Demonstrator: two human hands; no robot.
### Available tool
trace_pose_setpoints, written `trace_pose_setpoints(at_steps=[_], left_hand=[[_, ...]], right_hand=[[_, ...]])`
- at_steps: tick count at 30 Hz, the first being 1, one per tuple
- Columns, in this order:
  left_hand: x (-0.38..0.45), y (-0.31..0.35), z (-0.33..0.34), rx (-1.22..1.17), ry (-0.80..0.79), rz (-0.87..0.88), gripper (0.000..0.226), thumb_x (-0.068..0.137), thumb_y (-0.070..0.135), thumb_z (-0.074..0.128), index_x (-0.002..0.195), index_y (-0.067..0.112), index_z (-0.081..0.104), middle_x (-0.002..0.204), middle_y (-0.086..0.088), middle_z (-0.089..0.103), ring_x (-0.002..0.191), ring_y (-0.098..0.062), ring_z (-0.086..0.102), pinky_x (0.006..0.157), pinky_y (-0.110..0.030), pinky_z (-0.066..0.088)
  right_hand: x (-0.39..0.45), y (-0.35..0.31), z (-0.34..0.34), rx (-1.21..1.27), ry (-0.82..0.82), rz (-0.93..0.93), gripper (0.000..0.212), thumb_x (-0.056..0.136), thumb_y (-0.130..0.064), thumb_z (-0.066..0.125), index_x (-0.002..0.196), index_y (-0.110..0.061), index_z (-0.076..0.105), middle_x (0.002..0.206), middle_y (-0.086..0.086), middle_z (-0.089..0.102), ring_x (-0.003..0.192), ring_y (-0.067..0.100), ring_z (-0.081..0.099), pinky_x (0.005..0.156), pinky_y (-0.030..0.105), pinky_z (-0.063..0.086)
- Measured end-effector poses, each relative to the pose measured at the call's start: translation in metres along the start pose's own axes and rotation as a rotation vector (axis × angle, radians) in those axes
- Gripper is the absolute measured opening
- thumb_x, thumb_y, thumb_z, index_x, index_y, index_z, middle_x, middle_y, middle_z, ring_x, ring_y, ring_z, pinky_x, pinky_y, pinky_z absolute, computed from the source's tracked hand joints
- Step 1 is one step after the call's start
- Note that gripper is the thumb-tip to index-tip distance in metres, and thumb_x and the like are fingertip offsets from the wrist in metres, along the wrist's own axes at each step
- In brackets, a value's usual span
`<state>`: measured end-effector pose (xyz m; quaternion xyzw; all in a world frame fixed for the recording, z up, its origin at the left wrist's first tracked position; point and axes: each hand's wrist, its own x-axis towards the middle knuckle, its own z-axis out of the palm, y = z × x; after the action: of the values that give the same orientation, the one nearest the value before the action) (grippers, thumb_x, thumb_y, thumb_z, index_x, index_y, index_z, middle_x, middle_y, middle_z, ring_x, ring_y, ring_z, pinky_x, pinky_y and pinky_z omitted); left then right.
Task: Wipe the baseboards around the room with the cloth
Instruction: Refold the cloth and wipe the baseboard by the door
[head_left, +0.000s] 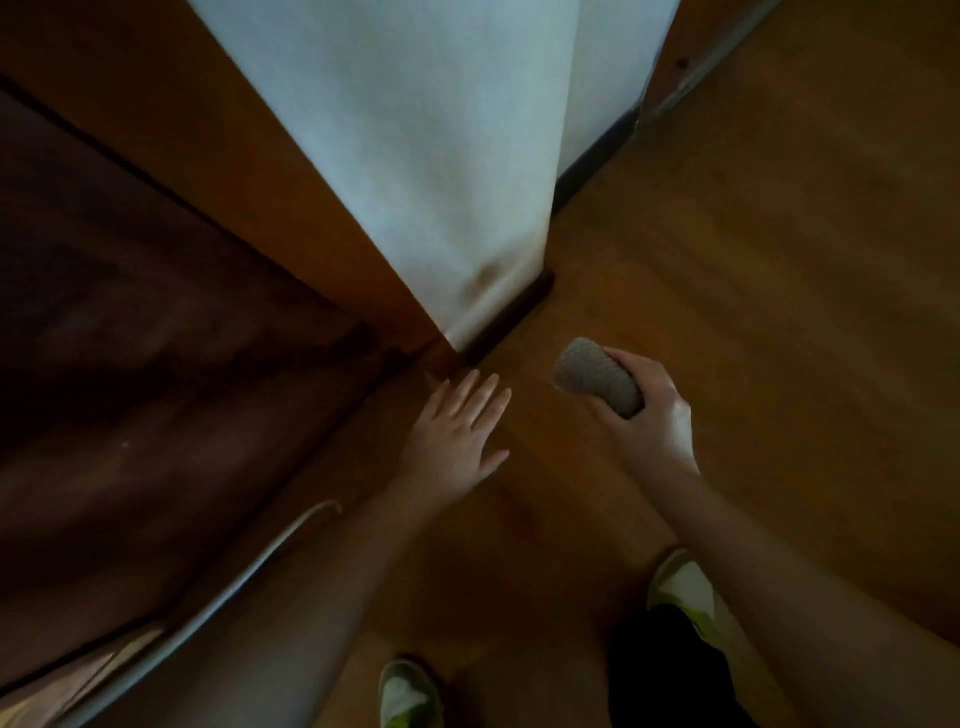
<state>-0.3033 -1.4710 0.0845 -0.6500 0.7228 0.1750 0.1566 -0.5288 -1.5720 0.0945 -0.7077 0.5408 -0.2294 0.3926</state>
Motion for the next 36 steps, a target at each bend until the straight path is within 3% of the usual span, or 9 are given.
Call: trace_pose_setpoints(at_steps=[3, 8, 12, 15, 22, 30, 36], left_hand=[[0.022, -0.012, 0.052, 0.017, -0.086, -0.02, 0.082, 0.097, 0.069, 0.026, 0.157, 0.024, -0.008, 0.165, -0.003, -0.015, 0.151, -0.025, -0.015, 0.122, -0.049, 0.005], [0.062, -0.019, 0.124, 0.064, 0.014, -0.029, 0.093, 0.092, 0.074, 0.029, 0.157, 0.02, -0.01, 0.165, -0.006, -0.015, 0.151, -0.026, -0.014, 0.12, -0.046, -0.006], [0.092, -0.019, 0.173, 0.03, -0.049, -0.015, 0.109, 0.084, 0.081, 0.039, 0.156, 0.018, -0.012, 0.164, -0.005, -0.018, 0.151, -0.023, -0.015, 0.114, -0.039, -0.017], [0.102, -0.021, 0.203, -0.02, -0.095, -0.017, 0.12, 0.077, 0.082, 0.049, 0.156, 0.017, -0.014, 0.163, -0.003, -0.021, 0.15, -0.023, -0.015, 0.112, -0.038, -0.019], [0.103, -0.033, 0.233, -0.023, -0.073, -0.006, 0.115, 0.08, 0.082, 0.044, 0.158, 0.015, -0.008, 0.165, -0.004, -0.013, 0.151, -0.022, -0.01, 0.119, -0.041, -0.01], [0.083, -0.035, 0.24, -0.026, -0.04, -0.04, 0.104, 0.088, 0.075, 0.04, 0.157, 0.016, -0.011, 0.166, -0.004, -0.014, 0.152, -0.022, -0.007, 0.121, -0.04, -0.001], [0.078, -0.047, 0.252, -0.088, -0.058, -0.009, 0.106, 0.086, 0.075, 0.044, 0.158, 0.018, -0.01, 0.164, -0.002, -0.02, 0.151, -0.02, -0.012, 0.12, -0.042, 0.003]], right_hand=[[0.017, 0.04, 0.034, -0.023, -0.027, -0.011, 0.052, 0.08, -0.027, 0.08, 0.128, -0.028, 0.057, 0.12, -0.013, 0.058, 0.108, -0.001, 0.054, 0.089, 0.011, 0.042], [0.045, 0.097, 0.086, -0.048, -0.01, 0.0, 0.051, 0.082, -0.031, 0.077, 0.128, -0.028, 0.055, 0.119, -0.013, 0.056, 0.105, -0.002, 0.051, 0.084, 0.008, 0.038], [0.059, 0.133, 0.124, -0.064, -0.014, -0.013, 0.047, 0.084, -0.029, 0.075, 0.126, -0.019, 0.058, 0.123, -0.002, 0.056, 0.11, 0.008, 0.051, 0.092, 0.027, 0.046], [0.065, 0.147, 0.149, -0.092, -0.07, -0.054, 0.047, 0.085, -0.033, 0.074, 0.126, -0.017, 0.059, 0.122, 0.0, 0.059, 0.109, 0.011, 0.052, 0.092, 0.027, 0.044], [0.09, 0.146, 0.19, -0.103, -0.153, -0.179, 0.049, 0.085, -0.037, 0.074, 0.128, -0.019, 0.059, 0.122, -0.003, 0.058, 0.106, 0.001, 0.046, 0.09, 0.019, 0.037], [0.088, 0.143, 0.216, -0.208, -0.344, -0.319, 0.052, 0.085, -0.035, 0.073, 0.13, -0.013, 0.06, 0.123, 0.006, 0.06, 0.115, 0.022, 0.055, 0.095, 0.026, 0.038], [0.099, 0.141, 0.227, -0.217, -0.296, -0.293, 0.053, 0.085, -0.037, 0.074, 0.129, -0.013, 0.058, 0.122, 0.007, 0.059, 0.113, 0.025, 0.055, 0.091, 0.027, 0.039]])
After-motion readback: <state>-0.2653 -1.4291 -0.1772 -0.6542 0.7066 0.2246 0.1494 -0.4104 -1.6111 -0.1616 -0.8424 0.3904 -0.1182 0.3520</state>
